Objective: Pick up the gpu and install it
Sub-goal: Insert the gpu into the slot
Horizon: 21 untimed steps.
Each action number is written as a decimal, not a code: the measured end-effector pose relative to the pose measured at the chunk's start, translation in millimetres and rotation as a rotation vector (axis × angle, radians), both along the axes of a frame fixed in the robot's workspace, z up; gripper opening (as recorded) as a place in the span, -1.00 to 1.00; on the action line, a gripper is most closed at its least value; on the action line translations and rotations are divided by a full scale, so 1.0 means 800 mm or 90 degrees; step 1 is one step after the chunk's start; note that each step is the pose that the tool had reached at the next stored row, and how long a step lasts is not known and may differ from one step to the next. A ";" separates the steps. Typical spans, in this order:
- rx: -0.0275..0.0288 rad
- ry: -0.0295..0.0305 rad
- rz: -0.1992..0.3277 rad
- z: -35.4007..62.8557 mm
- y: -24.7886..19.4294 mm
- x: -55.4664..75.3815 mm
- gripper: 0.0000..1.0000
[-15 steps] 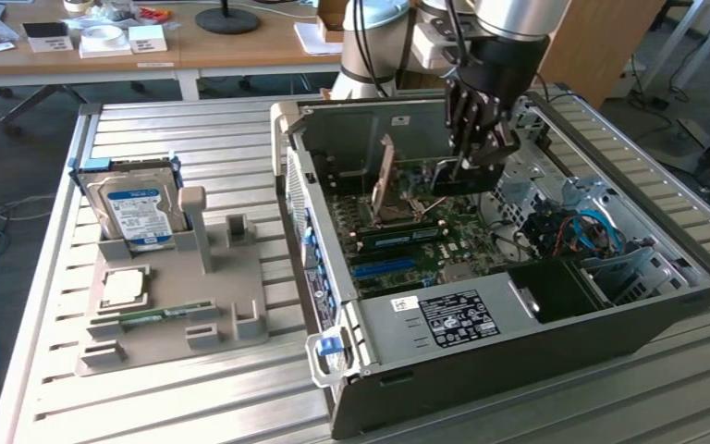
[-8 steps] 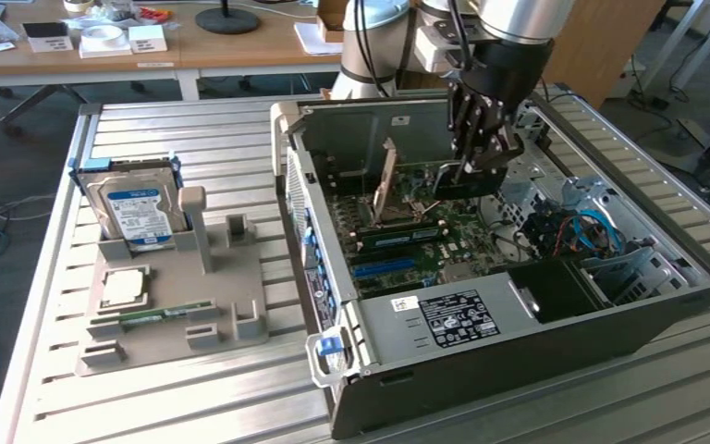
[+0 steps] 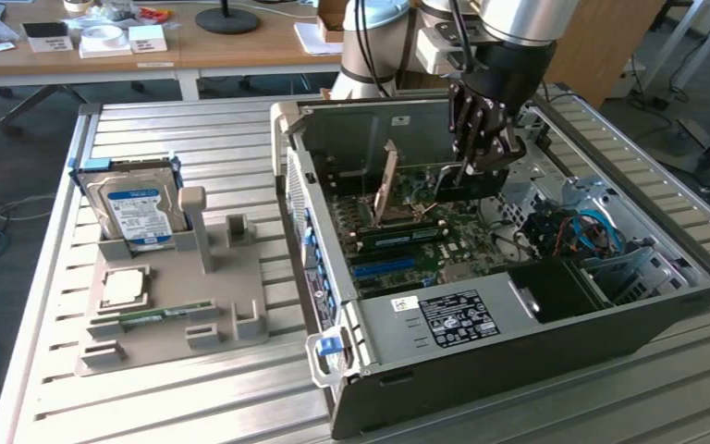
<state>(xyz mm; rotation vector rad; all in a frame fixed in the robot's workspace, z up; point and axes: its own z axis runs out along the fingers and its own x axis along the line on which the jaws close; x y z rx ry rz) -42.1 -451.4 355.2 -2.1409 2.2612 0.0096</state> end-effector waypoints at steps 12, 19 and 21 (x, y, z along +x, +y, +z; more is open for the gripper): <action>0.0002 -0.0001 0.000 -0.004 0.0000 0.000 -0.47; 0.0002 -0.0001 0.000 -0.006 0.0000 0.000 -0.47; 0.0000 0.0000 0.000 -0.006 0.0000 0.000 -0.47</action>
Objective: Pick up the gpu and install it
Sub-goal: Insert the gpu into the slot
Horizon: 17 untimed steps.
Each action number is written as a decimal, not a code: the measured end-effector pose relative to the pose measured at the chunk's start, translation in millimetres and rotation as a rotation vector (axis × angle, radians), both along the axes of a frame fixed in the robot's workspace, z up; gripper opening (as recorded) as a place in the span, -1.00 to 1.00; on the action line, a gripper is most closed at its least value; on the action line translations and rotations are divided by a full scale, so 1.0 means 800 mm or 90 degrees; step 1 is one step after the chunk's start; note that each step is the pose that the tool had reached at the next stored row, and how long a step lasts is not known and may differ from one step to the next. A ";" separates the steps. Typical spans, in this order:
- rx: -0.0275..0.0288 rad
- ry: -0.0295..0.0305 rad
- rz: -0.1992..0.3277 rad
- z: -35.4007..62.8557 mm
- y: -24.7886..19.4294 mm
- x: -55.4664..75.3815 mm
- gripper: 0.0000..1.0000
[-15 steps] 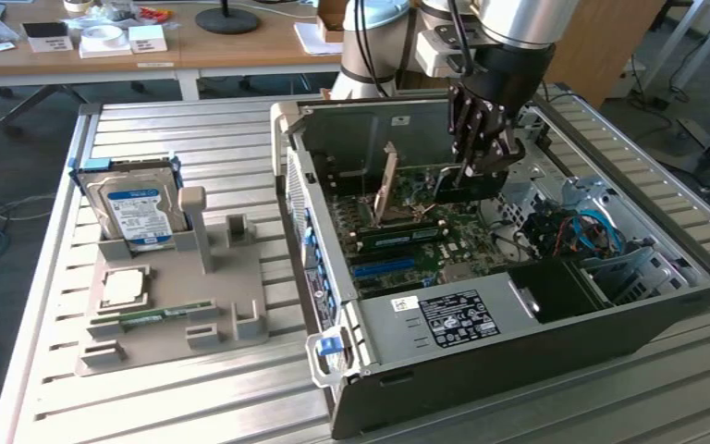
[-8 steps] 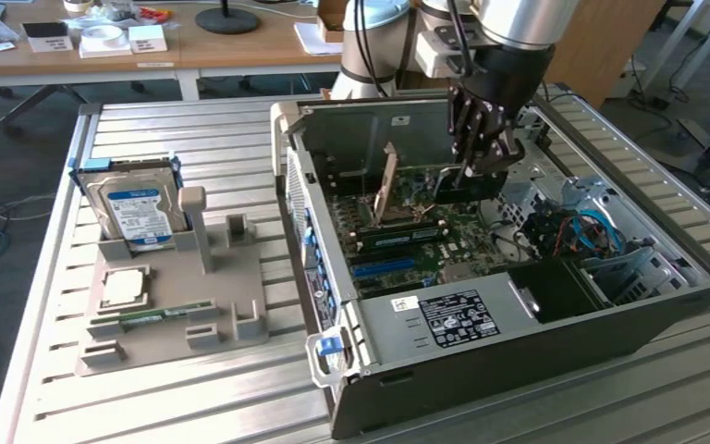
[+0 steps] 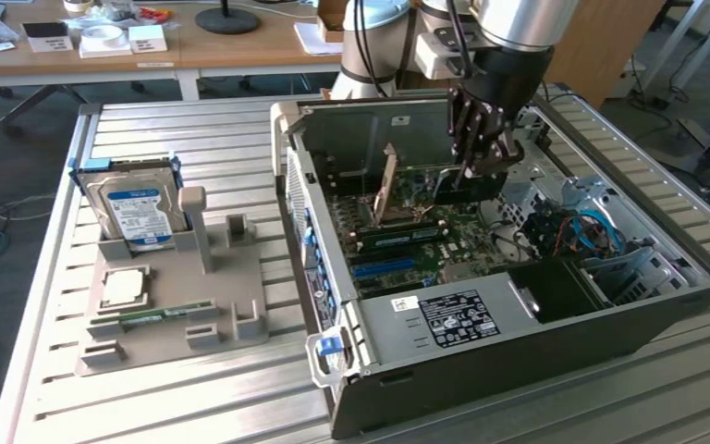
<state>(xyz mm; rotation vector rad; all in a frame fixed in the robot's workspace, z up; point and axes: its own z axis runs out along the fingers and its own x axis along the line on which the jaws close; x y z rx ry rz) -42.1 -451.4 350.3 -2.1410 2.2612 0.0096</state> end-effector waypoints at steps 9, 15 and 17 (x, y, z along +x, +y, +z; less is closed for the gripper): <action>0.0002 0.0000 0.000 0.000 -0.0018 0.000 -0.47; 0.0000 0.0000 0.000 0.000 -0.0022 0.000 -0.47; 0.0000 0.0000 0.000 0.000 -0.0023 -0.001 -0.47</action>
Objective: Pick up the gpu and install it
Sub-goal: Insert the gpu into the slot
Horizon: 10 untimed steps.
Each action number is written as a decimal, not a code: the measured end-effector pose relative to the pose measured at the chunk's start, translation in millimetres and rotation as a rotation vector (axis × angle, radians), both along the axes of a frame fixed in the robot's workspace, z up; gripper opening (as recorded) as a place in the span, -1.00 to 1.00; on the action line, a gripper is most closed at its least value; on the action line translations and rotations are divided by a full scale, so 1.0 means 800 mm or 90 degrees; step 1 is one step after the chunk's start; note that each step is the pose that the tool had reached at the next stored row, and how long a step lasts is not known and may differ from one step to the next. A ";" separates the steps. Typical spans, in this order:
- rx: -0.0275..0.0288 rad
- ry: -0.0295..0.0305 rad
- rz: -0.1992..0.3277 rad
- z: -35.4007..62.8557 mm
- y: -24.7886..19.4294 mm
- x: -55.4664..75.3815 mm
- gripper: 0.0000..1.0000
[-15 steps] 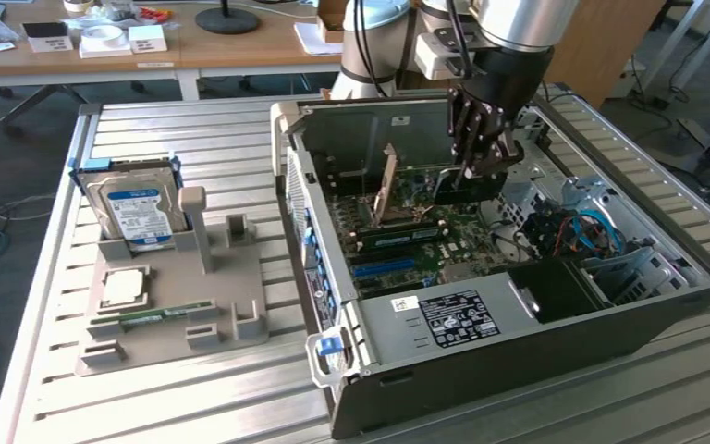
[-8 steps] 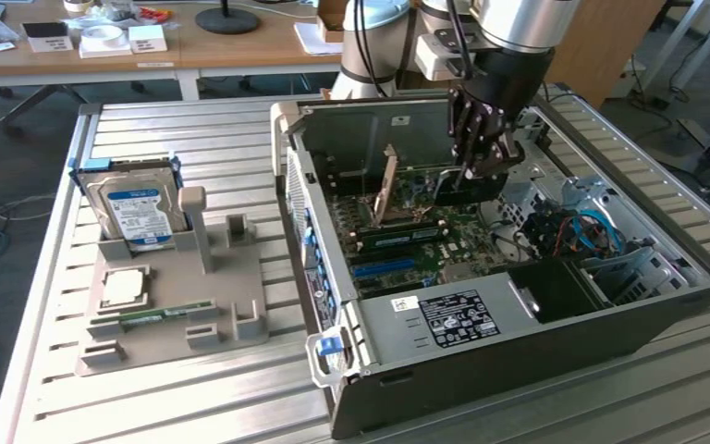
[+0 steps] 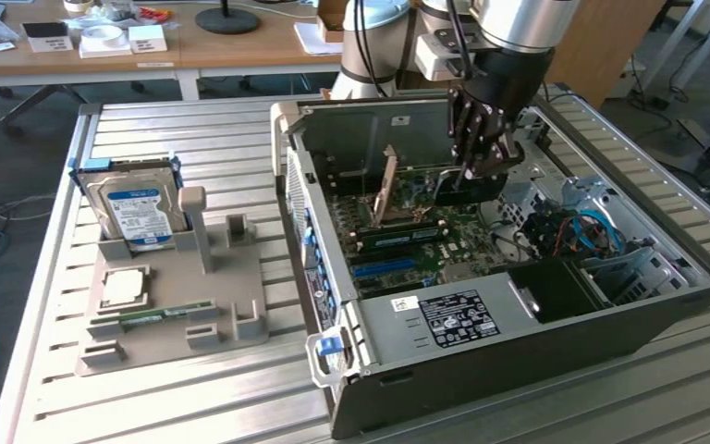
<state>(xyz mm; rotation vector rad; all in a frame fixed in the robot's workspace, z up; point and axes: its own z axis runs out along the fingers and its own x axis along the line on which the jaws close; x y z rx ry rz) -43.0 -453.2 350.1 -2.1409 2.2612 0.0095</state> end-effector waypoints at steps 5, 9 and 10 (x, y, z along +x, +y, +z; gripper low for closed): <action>0.0000 0.0000 0.000 0.000 0.0000 -0.002 -0.47; 0.0000 0.0000 0.000 0.000 0.0000 -0.003 -0.47; 0.0000 0.0000 0.000 0.000 0.0000 -0.003 -0.47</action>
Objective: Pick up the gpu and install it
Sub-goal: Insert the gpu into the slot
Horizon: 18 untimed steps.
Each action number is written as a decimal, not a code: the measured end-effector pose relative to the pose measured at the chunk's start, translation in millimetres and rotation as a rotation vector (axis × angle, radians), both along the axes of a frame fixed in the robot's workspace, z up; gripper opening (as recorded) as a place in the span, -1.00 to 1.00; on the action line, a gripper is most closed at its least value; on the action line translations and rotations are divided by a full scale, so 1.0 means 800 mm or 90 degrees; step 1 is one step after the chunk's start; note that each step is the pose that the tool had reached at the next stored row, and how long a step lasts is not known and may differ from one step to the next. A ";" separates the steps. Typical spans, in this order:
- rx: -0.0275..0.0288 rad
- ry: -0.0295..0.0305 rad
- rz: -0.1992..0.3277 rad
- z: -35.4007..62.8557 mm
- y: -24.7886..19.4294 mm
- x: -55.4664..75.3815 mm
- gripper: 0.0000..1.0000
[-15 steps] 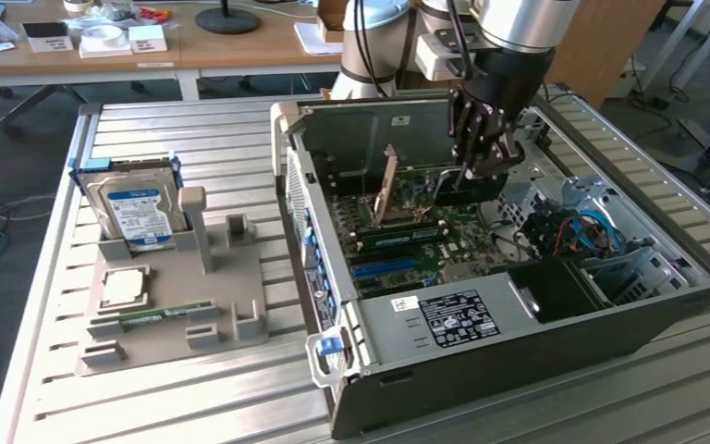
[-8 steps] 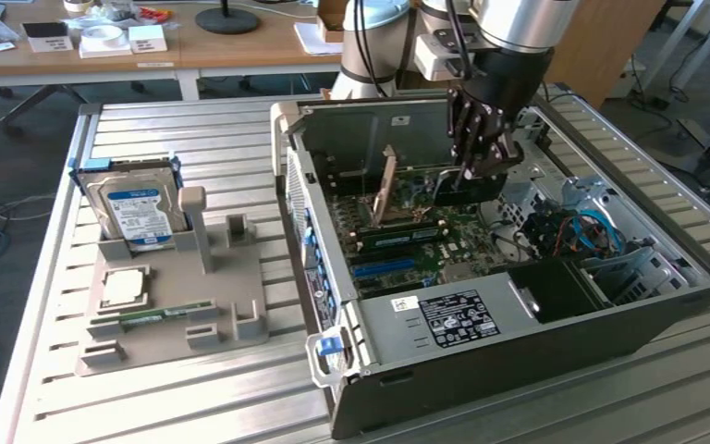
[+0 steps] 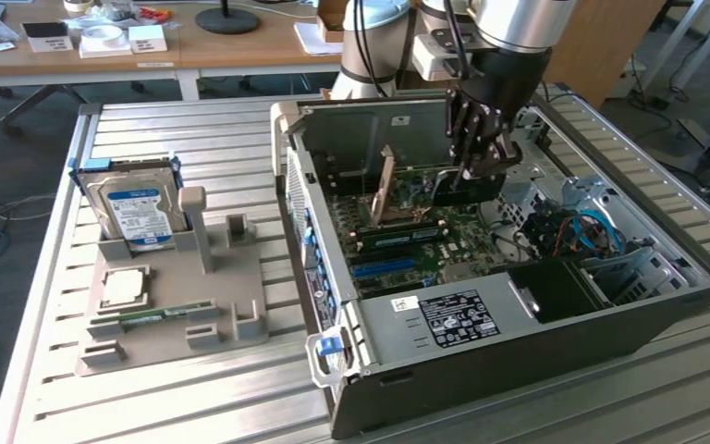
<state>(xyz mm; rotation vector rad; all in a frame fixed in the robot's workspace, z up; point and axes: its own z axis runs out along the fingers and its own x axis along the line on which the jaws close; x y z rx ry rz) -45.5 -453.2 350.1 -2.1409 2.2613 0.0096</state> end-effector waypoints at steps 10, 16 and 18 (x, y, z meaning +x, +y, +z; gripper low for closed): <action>0.0000 0.0001 0.000 0.000 -0.0028 -0.001 -0.47; 0.0000 0.0000 0.000 -0.001 -0.0028 -0.002 -0.47; 0.0001 0.0000 0.000 -0.001 -0.0028 -0.002 -0.47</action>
